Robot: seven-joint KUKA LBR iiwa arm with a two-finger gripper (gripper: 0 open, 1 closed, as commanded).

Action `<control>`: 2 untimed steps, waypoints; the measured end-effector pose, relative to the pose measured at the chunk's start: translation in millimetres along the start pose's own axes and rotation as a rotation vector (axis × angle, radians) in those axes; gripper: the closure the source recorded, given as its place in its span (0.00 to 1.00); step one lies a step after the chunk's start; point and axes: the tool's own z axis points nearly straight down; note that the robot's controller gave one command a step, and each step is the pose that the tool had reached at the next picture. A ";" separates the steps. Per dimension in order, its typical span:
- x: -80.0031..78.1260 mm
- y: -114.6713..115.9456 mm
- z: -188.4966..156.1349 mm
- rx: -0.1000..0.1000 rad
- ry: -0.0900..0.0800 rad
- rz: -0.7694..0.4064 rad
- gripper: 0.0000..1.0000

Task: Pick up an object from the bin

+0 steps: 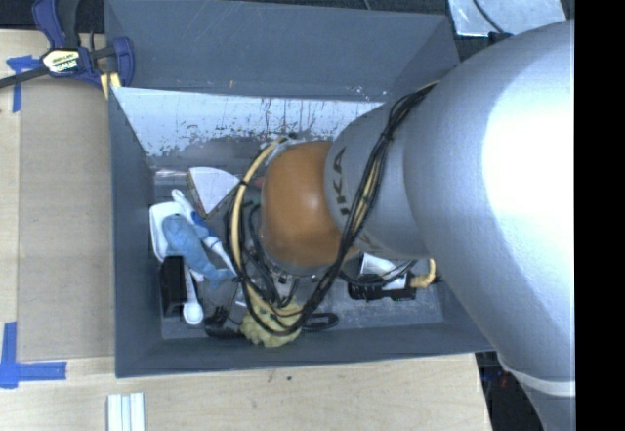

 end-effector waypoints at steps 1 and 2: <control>-6.2 40.0 1.8 -0.007 -0.005 0.122 1.00; -6.2 39.9 1.8 -0.007 -0.005 0.122 1.00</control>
Offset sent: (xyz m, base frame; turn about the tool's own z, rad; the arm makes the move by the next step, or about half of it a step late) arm 0.0000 0.0000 0.0000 0.0000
